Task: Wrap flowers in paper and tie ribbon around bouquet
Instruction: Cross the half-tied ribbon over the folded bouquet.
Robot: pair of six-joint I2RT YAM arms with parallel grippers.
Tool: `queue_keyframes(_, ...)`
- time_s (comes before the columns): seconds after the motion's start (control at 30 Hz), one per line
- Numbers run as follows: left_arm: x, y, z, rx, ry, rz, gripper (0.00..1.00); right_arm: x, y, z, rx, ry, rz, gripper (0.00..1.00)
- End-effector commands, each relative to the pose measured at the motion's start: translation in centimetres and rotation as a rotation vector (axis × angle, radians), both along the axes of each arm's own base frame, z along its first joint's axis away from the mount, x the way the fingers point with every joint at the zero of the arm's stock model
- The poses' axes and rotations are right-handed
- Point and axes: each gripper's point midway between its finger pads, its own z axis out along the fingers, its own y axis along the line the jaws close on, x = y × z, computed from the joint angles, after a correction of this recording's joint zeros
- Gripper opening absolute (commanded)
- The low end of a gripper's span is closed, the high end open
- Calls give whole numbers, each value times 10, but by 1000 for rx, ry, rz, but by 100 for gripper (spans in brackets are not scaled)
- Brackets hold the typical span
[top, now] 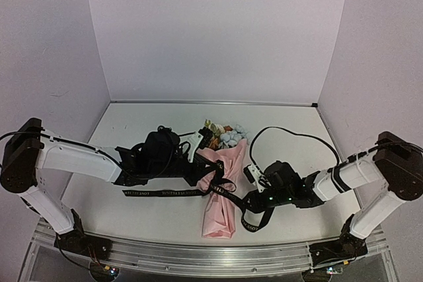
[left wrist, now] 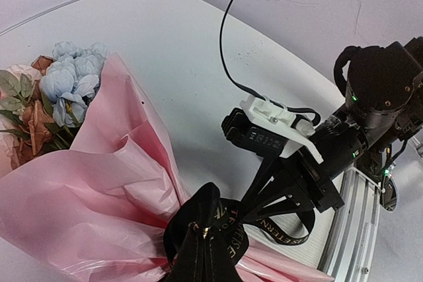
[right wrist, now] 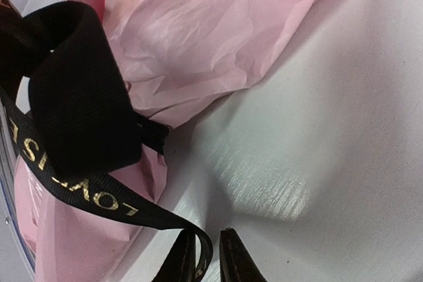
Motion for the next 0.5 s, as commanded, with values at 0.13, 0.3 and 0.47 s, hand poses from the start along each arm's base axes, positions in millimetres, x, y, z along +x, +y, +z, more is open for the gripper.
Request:
queue_keyframes(0.13,2,-5,37,-98,-8,-5,0,7,11,40,102,-45,-37,0)
queue_keyframes(0.3,0,-5,36,-104,-4,-18,0,0,14,62,107,-76,-8,0)
queue_keyframes(0.47,-3,-5,37,-113,-6,-32,0,-11,22,83,71,-71,49,0)
